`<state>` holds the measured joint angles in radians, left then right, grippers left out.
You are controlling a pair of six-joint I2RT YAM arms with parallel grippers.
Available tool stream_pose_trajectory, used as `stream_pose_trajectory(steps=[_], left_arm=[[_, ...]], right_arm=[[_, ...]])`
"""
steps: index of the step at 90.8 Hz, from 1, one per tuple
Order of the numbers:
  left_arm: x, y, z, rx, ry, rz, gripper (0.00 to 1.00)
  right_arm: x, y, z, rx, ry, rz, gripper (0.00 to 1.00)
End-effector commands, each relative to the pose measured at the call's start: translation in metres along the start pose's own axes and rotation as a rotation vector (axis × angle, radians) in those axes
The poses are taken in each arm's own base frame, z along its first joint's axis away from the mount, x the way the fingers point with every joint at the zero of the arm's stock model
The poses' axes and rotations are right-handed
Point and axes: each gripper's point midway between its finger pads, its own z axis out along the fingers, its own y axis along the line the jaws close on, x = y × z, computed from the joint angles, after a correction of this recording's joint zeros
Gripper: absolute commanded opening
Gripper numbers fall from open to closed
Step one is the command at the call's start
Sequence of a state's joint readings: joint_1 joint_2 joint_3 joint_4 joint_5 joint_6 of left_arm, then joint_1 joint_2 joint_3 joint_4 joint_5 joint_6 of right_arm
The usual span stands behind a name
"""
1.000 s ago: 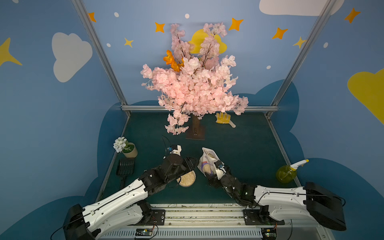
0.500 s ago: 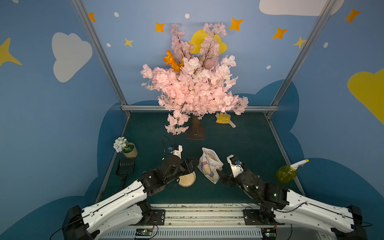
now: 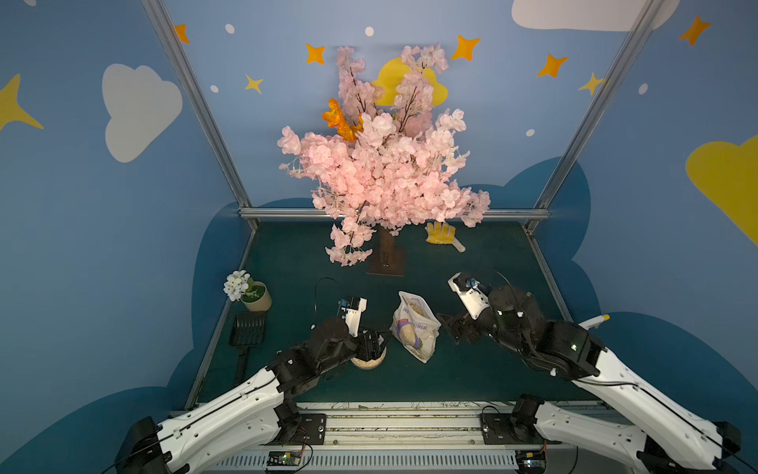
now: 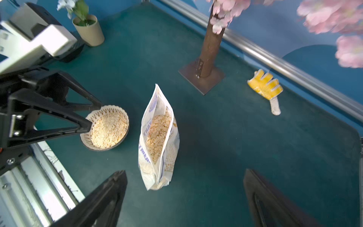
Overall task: Pour the oats into the breakfast bowl
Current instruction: Close the oats bag at the center of the board.
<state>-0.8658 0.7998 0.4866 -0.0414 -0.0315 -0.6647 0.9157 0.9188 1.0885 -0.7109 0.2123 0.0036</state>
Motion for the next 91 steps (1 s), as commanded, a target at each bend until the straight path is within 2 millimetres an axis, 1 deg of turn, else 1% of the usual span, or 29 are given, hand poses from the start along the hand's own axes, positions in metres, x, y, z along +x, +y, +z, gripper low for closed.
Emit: stream_pose_trajectory(steps=[1, 15, 25, 36, 48, 53, 57, 61, 64, 73, 74, 75, 91], left_arm=[[-0.006, -0.01, -0.003, 0.063, -0.035, 0.096, 0.79], [-0.003, -0.002, -0.006, 0.06, -0.052, 0.089, 0.81], [-0.002, 0.003, -0.009, 0.059, -0.068, 0.068, 0.82], [0.001, 0.005, -0.01, 0.066, -0.077, 0.052, 0.82], [0.001, 0.005, -0.012, 0.079, -0.087, 0.046, 0.82], [0.0, 0.004, -0.012, 0.087, -0.094, 0.042, 0.82], [0.001, 0.003, -0.012, 0.094, -0.098, 0.041, 0.82], [-0.001, 0.002, -0.012, 0.101, -0.104, 0.039, 0.82], [-0.001, 0.001, -0.011, 0.106, -0.107, 0.038, 0.82], [-0.002, -0.001, -0.009, 0.116, -0.105, 0.038, 0.82], [-0.002, -0.001, -0.008, 0.116, -0.103, 0.037, 0.82], [-0.002, -0.001, -0.008, 0.118, -0.103, 0.036, 0.82], [-0.003, -0.008, -0.001, 0.144, -0.093, 0.011, 0.82]], right_arm=[[0.016, 0.02, 0.006, -0.158, 0.108, -0.042, 0.97], [0.026, 0.027, 0.03, -0.186, 0.194, -0.078, 0.96], [0.027, 0.031, 0.043, -0.195, 0.217, -0.092, 0.94], [0.029, 0.031, 0.058, -0.168, 0.235, -0.117, 0.87], [0.031, 0.026, 0.074, -0.101, 0.26, -0.153, 0.77], [0.03, 0.03, 0.079, -0.106, 0.262, -0.162, 0.73], [0.029, 0.033, 0.081, -0.118, 0.264, -0.167, 0.67], [0.028, 0.037, 0.083, -0.129, 0.269, -0.173, 0.59], [0.027, 0.041, 0.084, -0.138, 0.271, -0.18, 0.48], [0.024, 0.044, 0.08, -0.136, 0.29, -0.184, 0.06], [0.024, 0.043, 0.079, -0.133, 0.292, -0.182, 0.02], [0.023, 0.043, 0.078, -0.13, 0.294, -0.179, 0.0], [0.015, 0.039, 0.054, -0.088, 0.278, -0.071, 0.0]])
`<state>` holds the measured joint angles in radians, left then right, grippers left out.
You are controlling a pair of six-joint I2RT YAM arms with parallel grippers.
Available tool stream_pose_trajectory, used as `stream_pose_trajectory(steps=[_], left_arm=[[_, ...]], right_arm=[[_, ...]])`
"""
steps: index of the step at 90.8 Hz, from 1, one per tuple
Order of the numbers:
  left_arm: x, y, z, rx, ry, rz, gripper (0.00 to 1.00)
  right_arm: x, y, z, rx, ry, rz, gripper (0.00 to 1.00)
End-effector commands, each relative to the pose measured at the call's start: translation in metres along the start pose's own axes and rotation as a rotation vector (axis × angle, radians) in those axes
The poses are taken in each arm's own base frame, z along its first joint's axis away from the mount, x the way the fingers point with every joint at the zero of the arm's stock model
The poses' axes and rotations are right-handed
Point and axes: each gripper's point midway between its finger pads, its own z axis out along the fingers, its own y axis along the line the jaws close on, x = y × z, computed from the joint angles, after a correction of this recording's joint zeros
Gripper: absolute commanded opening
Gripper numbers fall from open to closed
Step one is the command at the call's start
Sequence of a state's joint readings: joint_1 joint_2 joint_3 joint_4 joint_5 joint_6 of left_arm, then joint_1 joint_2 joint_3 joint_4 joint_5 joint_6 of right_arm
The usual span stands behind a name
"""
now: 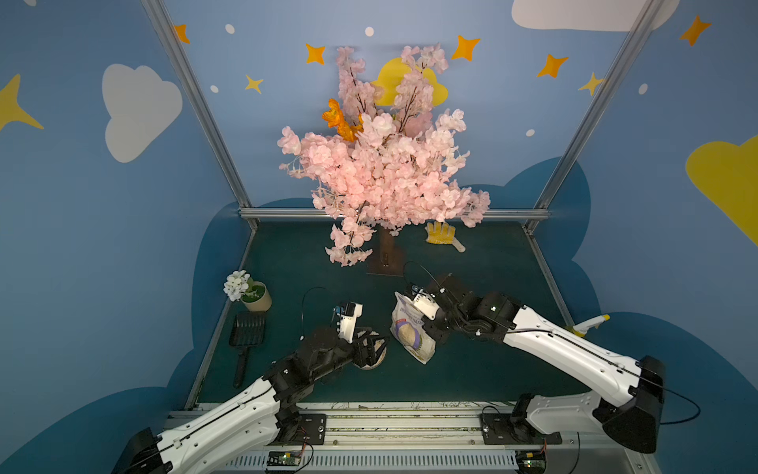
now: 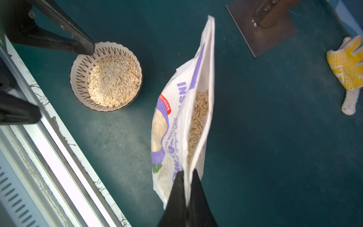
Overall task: Pour the oats into the breakfast bowl
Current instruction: Close the oats bag at the center of the board.
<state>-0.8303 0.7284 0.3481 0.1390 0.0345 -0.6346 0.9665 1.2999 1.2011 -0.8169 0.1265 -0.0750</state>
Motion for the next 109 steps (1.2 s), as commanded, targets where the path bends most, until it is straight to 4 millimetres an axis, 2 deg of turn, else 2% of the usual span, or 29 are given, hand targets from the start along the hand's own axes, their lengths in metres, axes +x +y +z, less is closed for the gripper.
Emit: stream_pose_trajectory(steps=[1, 14, 28, 40, 44, 66, 82, 95, 102, 109], left_arm=[[-0.008, -0.011, 0.003, 0.051, -0.024, -0.015, 0.82], [-0.007, -0.019, 0.009, 0.071, -0.007, -0.014, 0.82], [-0.003, -0.021, 0.016, 0.071, 0.008, -0.023, 0.82], [-0.001, -0.026, 0.019, 0.082, 0.018, -0.024, 0.81], [0.0, -0.028, 0.019, 0.085, 0.02, -0.021, 0.81], [0.007, -0.033, 0.027, 0.085, 0.042, -0.004, 0.74], [0.006, -0.039, 0.034, 0.09, 0.045, 0.009, 0.74], [0.007, -0.045, 0.041, 0.098, 0.053, 0.02, 0.74], [0.01, -0.046, 0.046, 0.094, 0.066, 0.024, 0.73], [0.012, -0.047, 0.051, 0.093, 0.067, 0.026, 0.71]], right_arm=[[-0.016, -0.006, -0.034, 0.033, -0.091, 0.106, 0.0], [-0.011, 0.001, -0.039, 0.005, -0.116, 0.194, 0.0], [0.006, 0.004, -0.032, 0.005, -0.083, 0.237, 0.0], [0.019, 0.001, -0.037, 0.021, -0.06, 0.249, 0.22], [0.024, 0.0, -0.04, 0.032, -0.05, 0.247, 0.26], [0.05, -0.009, -0.051, 0.073, -0.011, 0.264, 0.31], [0.059, 0.004, -0.052, 0.005, 0.012, 0.26, 0.35], [0.063, 0.013, -0.048, -0.023, 0.028, 0.247, 0.33], [0.063, 0.013, -0.045, -0.013, 0.036, 0.241, 0.25], [0.061, 0.012, -0.041, -0.007, 0.039, 0.239, 0.12]])
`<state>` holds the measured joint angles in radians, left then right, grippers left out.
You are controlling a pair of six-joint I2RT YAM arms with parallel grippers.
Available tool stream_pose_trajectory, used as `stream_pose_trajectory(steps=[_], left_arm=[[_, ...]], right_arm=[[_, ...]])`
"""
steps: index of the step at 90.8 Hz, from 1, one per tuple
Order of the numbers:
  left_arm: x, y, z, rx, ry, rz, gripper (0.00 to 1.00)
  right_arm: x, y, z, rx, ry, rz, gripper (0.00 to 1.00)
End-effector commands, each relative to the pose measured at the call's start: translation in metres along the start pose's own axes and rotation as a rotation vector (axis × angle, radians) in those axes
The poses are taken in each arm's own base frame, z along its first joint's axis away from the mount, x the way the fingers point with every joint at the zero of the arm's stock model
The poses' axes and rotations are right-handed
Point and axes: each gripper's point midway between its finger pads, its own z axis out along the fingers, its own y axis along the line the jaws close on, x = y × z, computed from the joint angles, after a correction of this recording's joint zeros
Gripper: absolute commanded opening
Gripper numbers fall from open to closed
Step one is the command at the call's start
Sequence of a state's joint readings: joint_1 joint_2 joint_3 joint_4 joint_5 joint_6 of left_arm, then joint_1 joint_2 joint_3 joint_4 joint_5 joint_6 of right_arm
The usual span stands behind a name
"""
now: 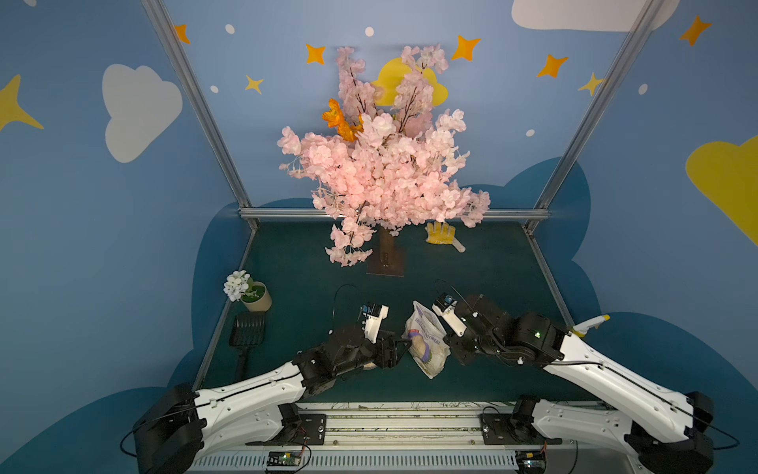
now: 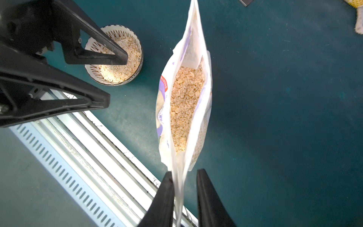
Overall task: Pour the oats into the breakfast bowl
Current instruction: Close the oats bag at the center of the board.
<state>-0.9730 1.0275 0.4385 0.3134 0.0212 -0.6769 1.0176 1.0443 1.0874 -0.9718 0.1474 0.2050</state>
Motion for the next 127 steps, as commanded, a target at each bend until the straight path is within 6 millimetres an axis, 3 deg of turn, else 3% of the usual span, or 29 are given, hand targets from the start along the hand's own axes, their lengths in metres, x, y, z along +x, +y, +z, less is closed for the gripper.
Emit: stream_pose_trajectory(steps=[1, 5, 21, 38, 49, 58, 68, 73, 79, 94, 112, 115, 118, 127], left_arm=[[-0.011, -0.01, 0.006, 0.02, -0.036, 0.026, 0.71], [-0.01, -0.01, 0.009, 0.018, -0.035, 0.026, 0.71], [-0.01, -0.012, 0.02, 0.017, -0.031, 0.034, 0.7], [-0.014, -0.011, 0.025, -0.006, -0.064, 0.038, 0.7], [-0.015, -0.009, 0.027, -0.019, -0.074, 0.033, 0.69], [-0.015, -0.007, 0.028, -0.027, -0.074, 0.027, 0.69], [-0.013, -0.004, 0.03, -0.036, -0.068, 0.02, 0.68], [-0.012, -0.003, 0.031, -0.042, -0.068, 0.015, 0.68], [-0.012, -0.003, 0.031, -0.043, -0.067, 0.012, 0.68], [-0.011, 0.0, 0.032, -0.053, -0.068, 0.008, 0.67], [-0.011, 0.001, 0.029, -0.056, -0.075, 0.002, 0.66], [-0.011, 0.0, 0.03, -0.055, -0.074, 0.001, 0.66], [-0.011, 0.0, 0.03, -0.052, -0.073, 0.001, 0.66], [-0.011, -0.001, 0.031, -0.052, -0.069, 0.001, 0.66]], right_arm=[[0.005, 0.001, 0.005, 0.003, 0.03, 0.002, 0.11], [0.002, 0.002, 0.006, 0.006, 0.032, 0.001, 0.0], [-0.008, -0.008, 0.0, 0.078, -0.012, 0.061, 0.0], [-0.013, -0.002, 0.0, 0.036, -0.059, 0.08, 0.0], [-0.014, 0.001, 0.005, 0.023, -0.059, 0.081, 0.4], [-0.018, 0.006, 0.013, 0.003, -0.059, 0.072, 0.5], [-0.021, 0.008, 0.019, 0.007, -0.05, 0.06, 0.42], [-0.024, 0.006, 0.022, 0.023, -0.045, 0.055, 0.27], [-0.026, 0.004, 0.023, 0.039, -0.042, 0.053, 0.0], [-0.032, -0.006, 0.009, 0.093, -0.09, 0.103, 0.0], [-0.038, -0.014, 0.012, 0.093, -0.143, 0.134, 0.0], [-0.039, -0.016, 0.013, 0.095, -0.145, 0.142, 0.2], [-0.041, -0.016, 0.014, 0.094, -0.148, 0.144, 0.3], [-0.047, -0.012, 0.019, 0.072, -0.157, 0.141, 0.37]])
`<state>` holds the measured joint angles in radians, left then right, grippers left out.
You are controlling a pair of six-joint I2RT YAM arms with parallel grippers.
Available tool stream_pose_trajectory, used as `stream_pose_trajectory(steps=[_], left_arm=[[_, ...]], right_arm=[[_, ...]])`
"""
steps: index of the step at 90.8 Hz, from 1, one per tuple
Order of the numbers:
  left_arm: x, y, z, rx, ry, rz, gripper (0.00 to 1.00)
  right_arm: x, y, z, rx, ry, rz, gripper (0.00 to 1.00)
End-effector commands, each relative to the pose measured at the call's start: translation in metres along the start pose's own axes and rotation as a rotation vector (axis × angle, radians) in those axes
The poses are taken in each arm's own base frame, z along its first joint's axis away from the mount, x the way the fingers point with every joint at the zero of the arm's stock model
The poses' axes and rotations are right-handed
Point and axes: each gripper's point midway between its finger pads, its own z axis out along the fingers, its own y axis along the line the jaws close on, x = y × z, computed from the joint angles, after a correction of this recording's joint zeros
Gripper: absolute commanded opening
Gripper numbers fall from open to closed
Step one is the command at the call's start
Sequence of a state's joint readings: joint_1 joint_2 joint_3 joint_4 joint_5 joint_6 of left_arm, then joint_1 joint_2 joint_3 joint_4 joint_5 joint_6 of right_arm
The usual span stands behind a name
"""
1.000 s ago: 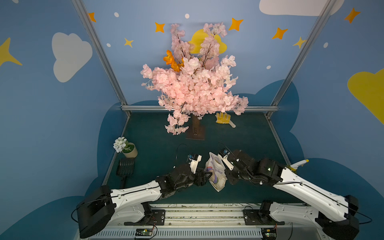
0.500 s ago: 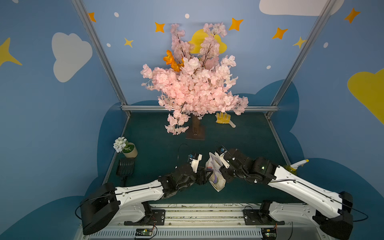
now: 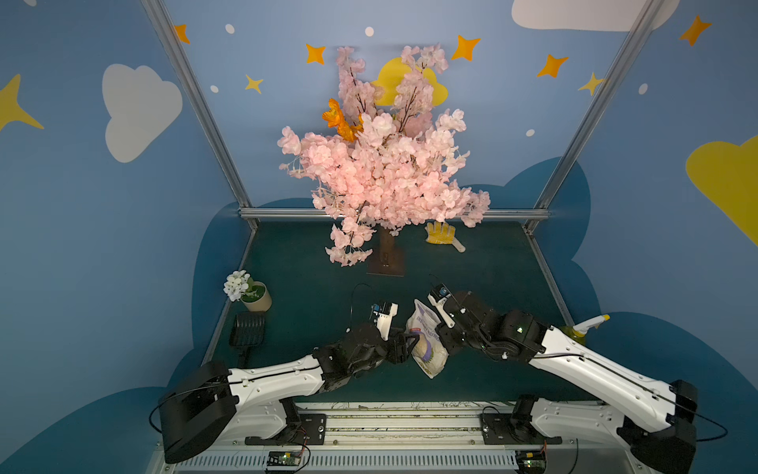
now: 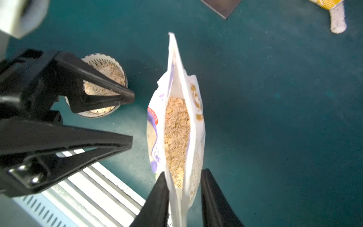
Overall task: Pour the oats into the breakfast bowl
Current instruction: Close the oats bag at the center of the board.
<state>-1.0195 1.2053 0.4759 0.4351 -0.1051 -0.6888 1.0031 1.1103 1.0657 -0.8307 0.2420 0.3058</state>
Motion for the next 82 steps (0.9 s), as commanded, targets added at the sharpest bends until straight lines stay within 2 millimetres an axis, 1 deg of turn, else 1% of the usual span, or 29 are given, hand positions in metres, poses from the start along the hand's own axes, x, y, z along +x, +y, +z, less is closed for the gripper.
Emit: stream_pose_trajectory(steps=[1, 17, 19, 24, 27, 28, 29, 36, 43, 53, 63, 65, 69, 76, 82], left_arm=[[-0.011, -0.01, 0.001, 0.024, -0.032, -0.005, 0.66], [-0.011, -0.01, 0.003, 0.022, -0.028, -0.009, 0.65], [-0.01, -0.01, 0.003, 0.022, -0.026, -0.009, 0.65], [-0.01, -0.01, 0.003, 0.022, -0.025, -0.011, 0.65], [-0.01, -0.009, 0.003, 0.02, -0.027, -0.012, 0.65], [-0.01, -0.009, 0.003, 0.02, -0.026, -0.011, 0.65], [-0.01, -0.009, 0.003, 0.019, -0.027, -0.011, 0.65], [-0.011, -0.009, 0.003, 0.018, -0.029, -0.013, 0.65], [-0.012, -0.01, 0.003, 0.02, -0.031, -0.014, 0.65], [-0.011, -0.009, 0.002, 0.018, -0.032, -0.014, 0.65], [-0.011, -0.008, 0.001, 0.017, -0.034, -0.014, 0.65], [-0.011, -0.009, 0.001, 0.019, -0.033, -0.013, 0.65], [-0.011, -0.009, 0.001, 0.019, -0.032, -0.011, 0.65], [-0.011, -0.01, 0.001, 0.025, -0.029, -0.011, 0.65], [-0.011, -0.01, 0.002, 0.026, -0.03, -0.012, 0.65]], right_arm=[[-0.021, 0.004, 0.0, -0.022, -0.078, 0.022, 0.37], [-0.025, 0.014, 0.012, -0.056, -0.061, 0.004, 0.35], [-0.026, 0.015, 0.013, -0.058, -0.06, 0.001, 0.33], [-0.027, 0.016, 0.016, -0.057, -0.054, -0.003, 0.21], [-0.028, 0.015, 0.015, -0.05, -0.05, -0.004, 0.08], [-0.028, 0.015, 0.015, -0.048, -0.049, -0.004, 0.02], [-0.029, 0.014, 0.015, -0.045, -0.048, -0.004, 0.0], [-0.029, 0.011, 0.011, -0.026, -0.04, -0.004, 0.0], [-0.029, 0.004, 0.005, 0.013, -0.045, 0.037, 0.0], [-0.03, 0.009, -0.001, -0.009, -0.081, 0.014, 0.0], [-0.031, 0.007, 0.002, -0.01, -0.097, 0.027, 0.0], [-0.031, 0.006, 0.003, -0.006, -0.098, 0.03, 0.08], [-0.032, 0.005, 0.004, -0.003, -0.098, 0.029, 0.17], [-0.036, 0.004, 0.008, 0.002, -0.1, 0.028, 0.27], [-0.039, 0.005, 0.012, -0.001, -0.1, 0.024, 0.29]])
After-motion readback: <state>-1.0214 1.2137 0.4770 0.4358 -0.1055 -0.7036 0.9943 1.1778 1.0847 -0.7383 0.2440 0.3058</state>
